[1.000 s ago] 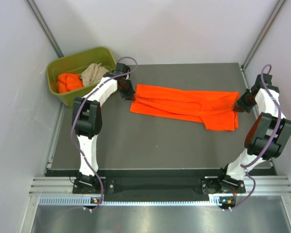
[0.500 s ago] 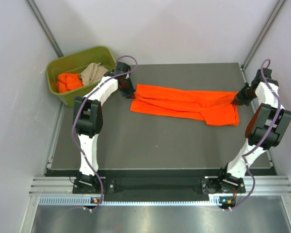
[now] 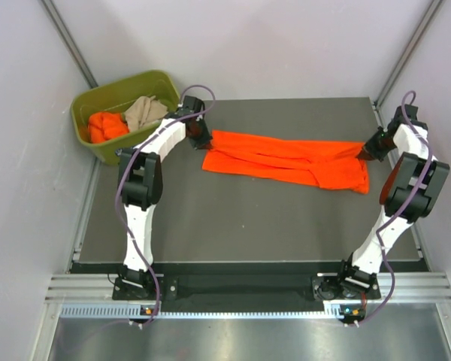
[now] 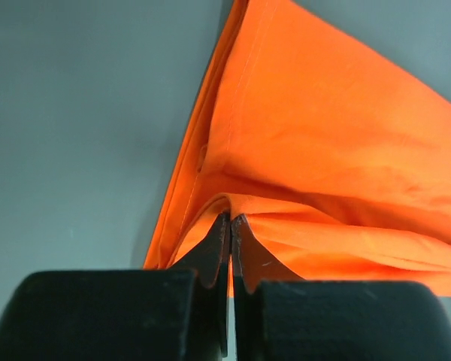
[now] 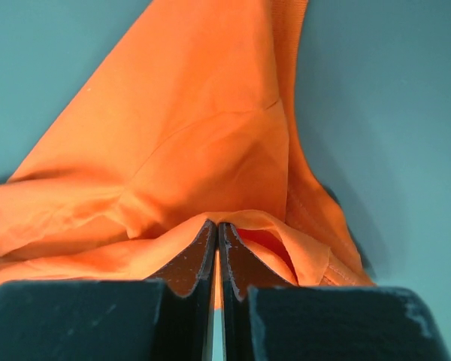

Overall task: Fold and stack the t-shirts
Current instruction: Fold the tshirt

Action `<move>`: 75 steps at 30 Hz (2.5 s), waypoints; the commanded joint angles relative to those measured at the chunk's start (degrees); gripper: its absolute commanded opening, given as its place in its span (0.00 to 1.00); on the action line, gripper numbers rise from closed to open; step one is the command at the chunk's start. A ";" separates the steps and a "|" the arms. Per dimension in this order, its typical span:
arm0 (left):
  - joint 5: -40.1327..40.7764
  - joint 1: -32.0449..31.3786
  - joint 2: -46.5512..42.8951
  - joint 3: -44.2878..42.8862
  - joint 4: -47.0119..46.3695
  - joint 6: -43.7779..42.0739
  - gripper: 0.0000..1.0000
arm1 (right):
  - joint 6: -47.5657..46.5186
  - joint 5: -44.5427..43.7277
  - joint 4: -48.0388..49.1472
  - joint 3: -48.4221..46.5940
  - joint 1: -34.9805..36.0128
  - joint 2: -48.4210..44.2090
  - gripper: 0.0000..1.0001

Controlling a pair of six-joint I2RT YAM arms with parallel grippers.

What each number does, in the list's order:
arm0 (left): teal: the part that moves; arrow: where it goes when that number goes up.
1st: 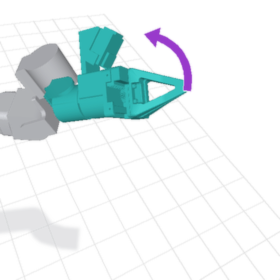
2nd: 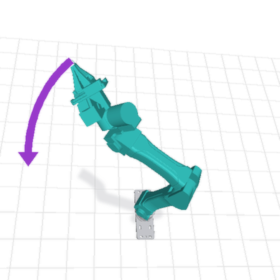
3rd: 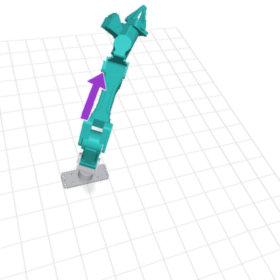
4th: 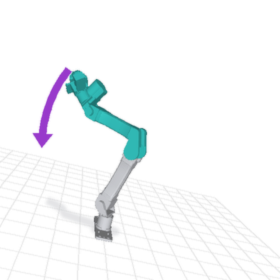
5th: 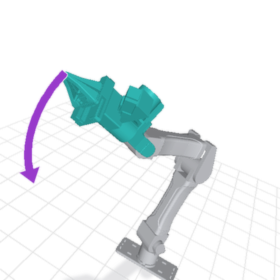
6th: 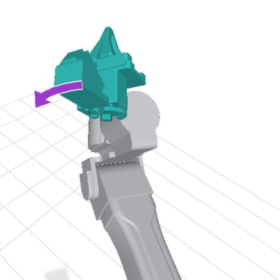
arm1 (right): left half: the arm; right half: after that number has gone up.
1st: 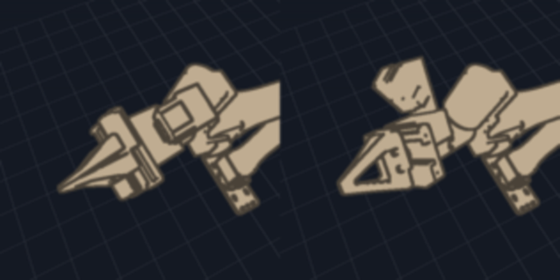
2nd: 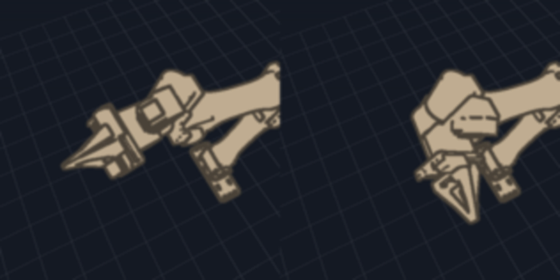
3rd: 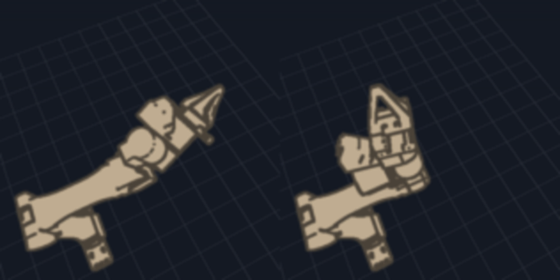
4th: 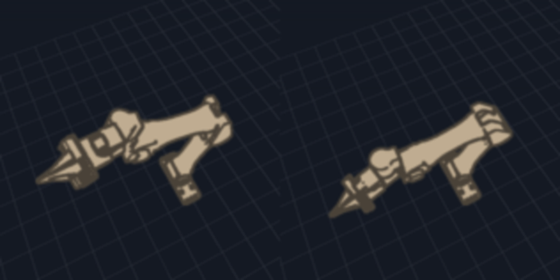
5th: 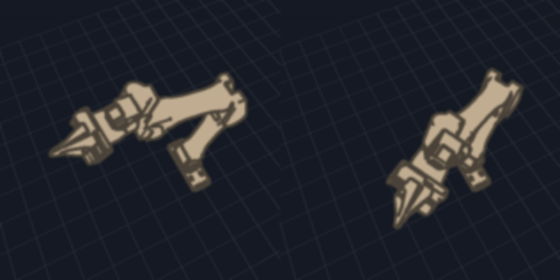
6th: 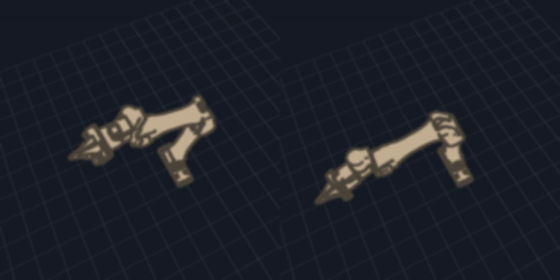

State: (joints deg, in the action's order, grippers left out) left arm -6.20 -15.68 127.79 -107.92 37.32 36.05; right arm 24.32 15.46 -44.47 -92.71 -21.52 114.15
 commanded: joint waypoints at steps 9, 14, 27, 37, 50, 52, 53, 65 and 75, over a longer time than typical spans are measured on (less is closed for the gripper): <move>3.91 3.03 4.05 -3.44 2.31 2.45 0.36 | -0.58 -0.43 1.23 -4.23 -0.10 3.18 0.18; 8.47 2.41 0.45 -2.56 4.69 -0.19 0.50 | -2.25 -4.47 -3.69 -9.77 -0.02 3.80 0.41; 8.13 -1.36 -16.77 13.87 1.97 -6.87 0.50 | -3.66 -7.38 -9.59 -1.44 1.83 -10.51 0.73; 1.72 -3.48 -17.22 18.27 -3.65 -8.72 0.46 | 3.18 4.30 3.05 23.77 6.14 -21.51 0.49; -1.19 -4.44 -15.64 19.68 -6.12 -9.60 0.45 | 4.07 2.29 9.40 29.43 5.87 -18.09 0.52; -1.62 -4.44 -15.81 19.76 -6.12 -9.60 0.45 | 4.25 1.33 9.31 29.42 5.87 -17.65 0.52; -1.71 -4.44 -15.81 19.76 -5.95 -9.51 0.45 | 4.34 1.15 9.49 29.60 5.87 -17.47 0.52; -2.50 -4.44 -16.78 18.62 -3.92 -9.68 0.44 | 5.74 0.45 13.09 28.81 5.78 -15.27 0.34; -2.33 -4.44 -17.66 18.27 -3.57 -10.21 0.44 | 7.58 2.20 13.00 27.85 5.87 -16.06 0.00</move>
State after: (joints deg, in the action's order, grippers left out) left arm -8.12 -19.94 112.92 -88.23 33.80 26.83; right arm 30.68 16.64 -32.56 -61.95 -15.51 99.11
